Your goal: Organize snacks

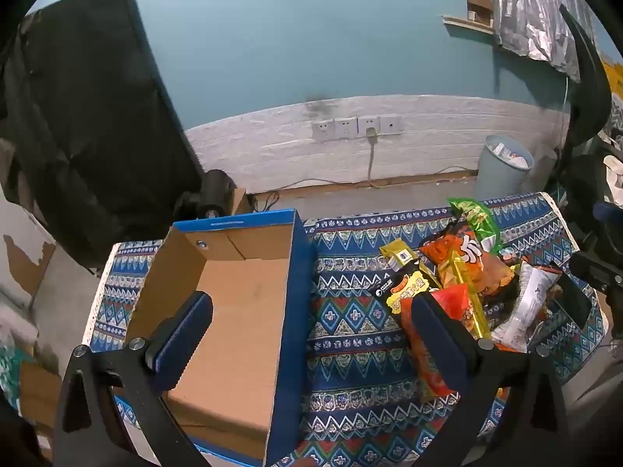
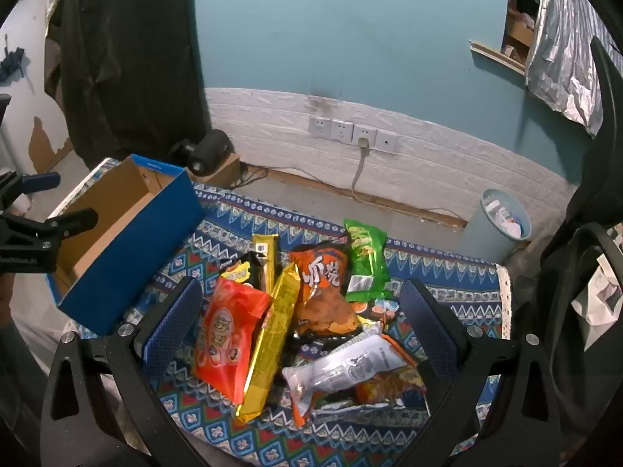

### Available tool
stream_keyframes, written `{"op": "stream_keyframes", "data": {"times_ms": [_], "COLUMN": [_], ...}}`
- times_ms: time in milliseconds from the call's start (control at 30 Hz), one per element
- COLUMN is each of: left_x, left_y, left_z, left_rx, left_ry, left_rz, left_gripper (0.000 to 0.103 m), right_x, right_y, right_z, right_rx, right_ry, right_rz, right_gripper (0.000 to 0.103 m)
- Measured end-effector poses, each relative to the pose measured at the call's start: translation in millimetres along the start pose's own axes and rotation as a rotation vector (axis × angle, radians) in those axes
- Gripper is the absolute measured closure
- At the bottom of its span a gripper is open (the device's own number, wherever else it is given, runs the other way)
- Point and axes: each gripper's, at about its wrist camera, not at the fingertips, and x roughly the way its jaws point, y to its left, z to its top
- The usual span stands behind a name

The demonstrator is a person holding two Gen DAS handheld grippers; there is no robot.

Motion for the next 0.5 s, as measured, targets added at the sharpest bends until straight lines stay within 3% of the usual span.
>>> {"op": "stream_keyframes", "data": {"times_ms": [300,500], "left_x": [1.2,3.6], "left_y": [3.1,0.7], "left_z": [-14.0,-5.3], "left_rx": [-0.012,-0.007], "left_ry": [-0.005,0.008], "left_rz": [0.005,0.009], "left_gripper": [0.0,0.0], "right_x": [1.8,1.2], "right_y": [-0.5,-0.5], "right_z": [0.5,0.0], "right_rx": [0.003,0.003], "right_ry": [0.009,0.01], "right_rz": [0.004,0.001], "right_gripper": [0.003,0.003]}}
